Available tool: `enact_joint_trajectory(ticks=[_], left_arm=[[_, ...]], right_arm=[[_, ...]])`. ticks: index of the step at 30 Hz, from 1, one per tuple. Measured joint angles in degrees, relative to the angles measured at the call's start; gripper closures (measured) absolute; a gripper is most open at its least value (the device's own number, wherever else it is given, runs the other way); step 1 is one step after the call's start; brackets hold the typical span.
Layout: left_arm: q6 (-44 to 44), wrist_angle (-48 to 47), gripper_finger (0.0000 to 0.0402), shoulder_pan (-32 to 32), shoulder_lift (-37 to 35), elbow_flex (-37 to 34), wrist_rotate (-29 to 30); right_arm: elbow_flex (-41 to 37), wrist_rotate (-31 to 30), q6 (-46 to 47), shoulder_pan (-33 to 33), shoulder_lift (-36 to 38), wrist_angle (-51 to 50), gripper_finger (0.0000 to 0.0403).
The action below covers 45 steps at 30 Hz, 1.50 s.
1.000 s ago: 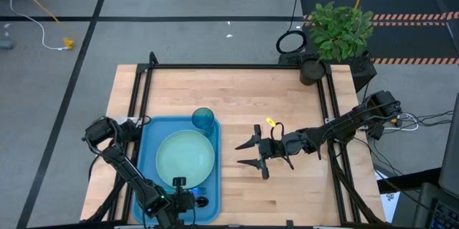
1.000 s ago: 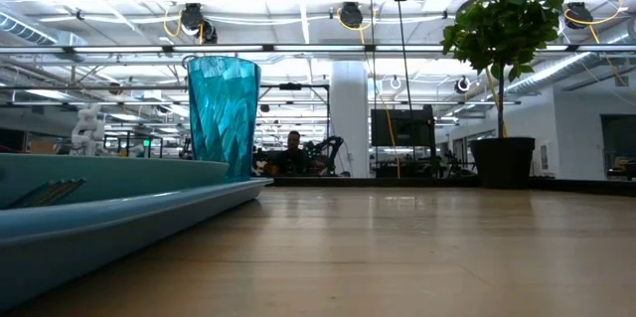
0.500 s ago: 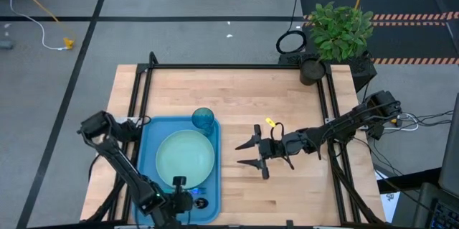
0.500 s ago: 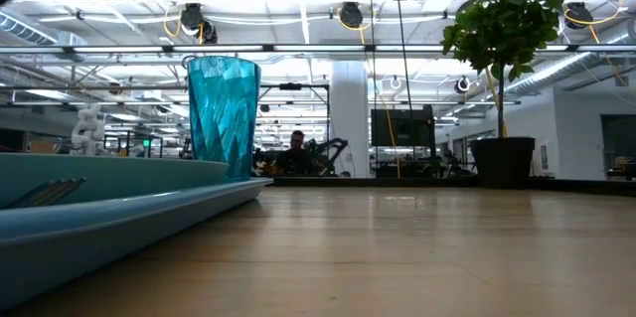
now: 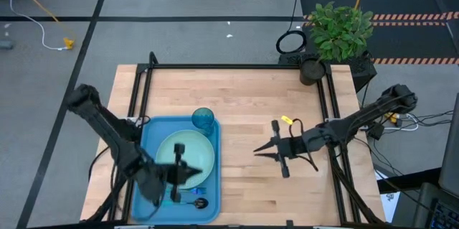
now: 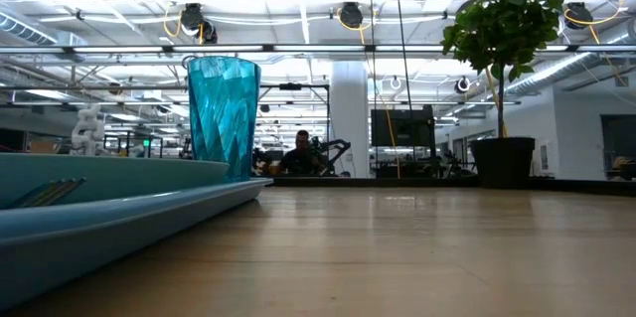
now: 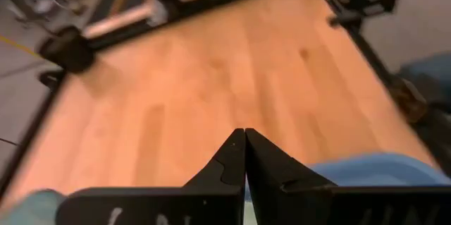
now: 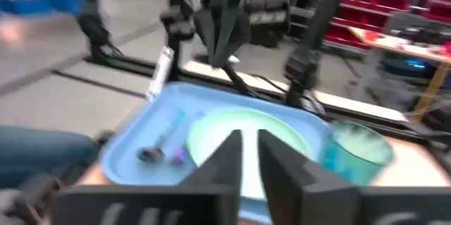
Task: Pick and place plate/cup/fork/spoon on tray
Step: Return to Home Position
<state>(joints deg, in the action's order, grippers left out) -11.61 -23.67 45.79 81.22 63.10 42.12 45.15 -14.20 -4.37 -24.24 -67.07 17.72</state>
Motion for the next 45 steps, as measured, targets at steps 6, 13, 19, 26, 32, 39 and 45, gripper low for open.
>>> enact_joint_trajectory(ticks=[6,13,19,26,32,39,45], left_arm=[[12.3,16.1,0.0391,-8.1,-12.4,-13.5,-5.4],[18.9,28.1,0.0389,-15.2,-26.4,-26.4,-21.0],[20.8,31.2,0.0396,-18.4,-38.3,-36.6,-22.3],[21.7,34.1,0.0387,-23.8,-50.4,-45.8,-29.6],[21.5,40.4,0.0398,-27.6,-56.2,-54.7,-34.6],[18.7,43.7,0.0388,-30.6,-57.8,-59.6,-32.6],[18.7,42.8,0.0398,-31.3,-57.6,-59.8,-28.4]], right_arm=[[0.0,-5.4,-2.4,-0.9,4.3,-8.0,0.0388],[0.0,-5.6,-6.0,-0.1,7.6,-13.4,0.0396],[-1.8,-5.6,-8.2,3.0,8.0,-12.8,0.0401],[-9.6,-5.1,-7.3,9.0,11.3,-8.3,0.0402],[-18.2,-3.5,-5.9,11.7,15.9,-1.7,0.0401],[-30.1,-0.3,-4.9,13.6,23.1,7.6,0.0402],[-36.5,1.0,-2.3,14.1,29.8,7.8,0.0402]])
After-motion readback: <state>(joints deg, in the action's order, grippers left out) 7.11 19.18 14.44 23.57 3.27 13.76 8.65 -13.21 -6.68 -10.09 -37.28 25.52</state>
